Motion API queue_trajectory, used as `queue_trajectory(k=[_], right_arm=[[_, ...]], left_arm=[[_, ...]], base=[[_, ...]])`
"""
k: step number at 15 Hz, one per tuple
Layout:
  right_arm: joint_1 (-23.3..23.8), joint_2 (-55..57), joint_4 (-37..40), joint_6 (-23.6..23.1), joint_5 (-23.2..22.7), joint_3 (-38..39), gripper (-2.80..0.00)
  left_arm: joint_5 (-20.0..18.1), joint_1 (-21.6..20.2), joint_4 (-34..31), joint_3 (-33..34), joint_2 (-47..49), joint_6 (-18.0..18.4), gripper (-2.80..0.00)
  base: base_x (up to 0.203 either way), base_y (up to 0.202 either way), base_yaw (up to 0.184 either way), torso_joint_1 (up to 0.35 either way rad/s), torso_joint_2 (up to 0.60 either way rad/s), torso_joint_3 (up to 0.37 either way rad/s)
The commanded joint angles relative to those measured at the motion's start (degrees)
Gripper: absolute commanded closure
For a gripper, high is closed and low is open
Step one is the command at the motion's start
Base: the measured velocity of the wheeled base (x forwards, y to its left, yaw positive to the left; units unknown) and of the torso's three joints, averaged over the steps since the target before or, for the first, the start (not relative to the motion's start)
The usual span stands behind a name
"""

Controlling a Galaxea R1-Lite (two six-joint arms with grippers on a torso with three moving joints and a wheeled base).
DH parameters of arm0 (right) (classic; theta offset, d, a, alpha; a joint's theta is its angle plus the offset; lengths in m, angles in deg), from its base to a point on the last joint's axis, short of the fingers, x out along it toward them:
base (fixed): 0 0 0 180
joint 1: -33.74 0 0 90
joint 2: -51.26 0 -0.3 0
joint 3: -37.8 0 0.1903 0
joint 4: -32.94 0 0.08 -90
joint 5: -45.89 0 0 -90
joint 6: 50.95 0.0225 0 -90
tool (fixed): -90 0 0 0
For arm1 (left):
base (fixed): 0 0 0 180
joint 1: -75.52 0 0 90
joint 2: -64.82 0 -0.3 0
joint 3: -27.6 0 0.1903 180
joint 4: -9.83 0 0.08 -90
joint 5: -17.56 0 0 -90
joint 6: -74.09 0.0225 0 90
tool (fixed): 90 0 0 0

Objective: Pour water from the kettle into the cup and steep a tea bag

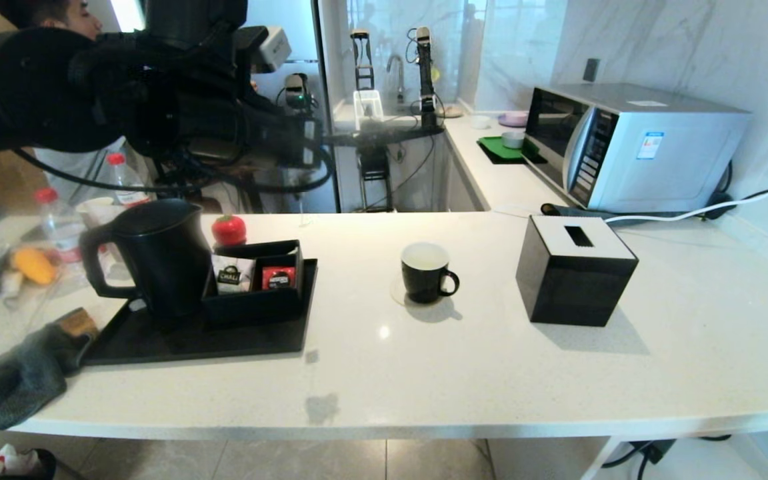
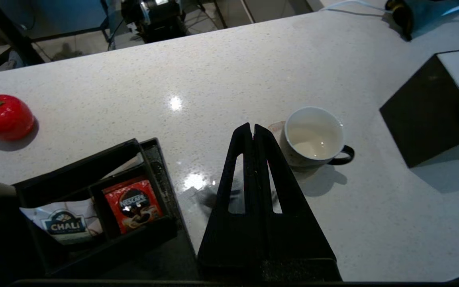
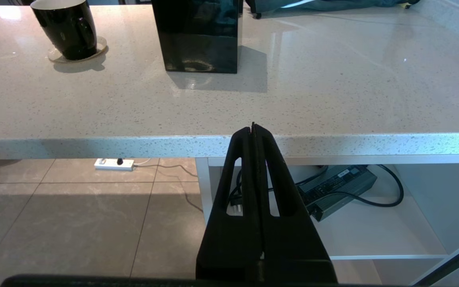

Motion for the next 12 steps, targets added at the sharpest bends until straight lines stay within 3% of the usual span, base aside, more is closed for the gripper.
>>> queue_trajectory(k=[1, 12], right_arm=[[0.01, 0.07, 0.00, -0.01, 0.02, 0.01, 0.00], [0.01, 0.07, -0.04, -0.15, 0.02, 0.01, 0.00]], left_arm=[[0.20, 1.23, -0.10, -0.06, -0.33, -0.62, 0.00], [0.32, 4.48, -0.01, 5.74, -4.31, -1.11, 0.00]], base=[[0.000, 0.000, 0.000, 0.000, 0.00, 0.000], [0.000, 0.000, 0.000, 0.000, 0.00, 0.000]])
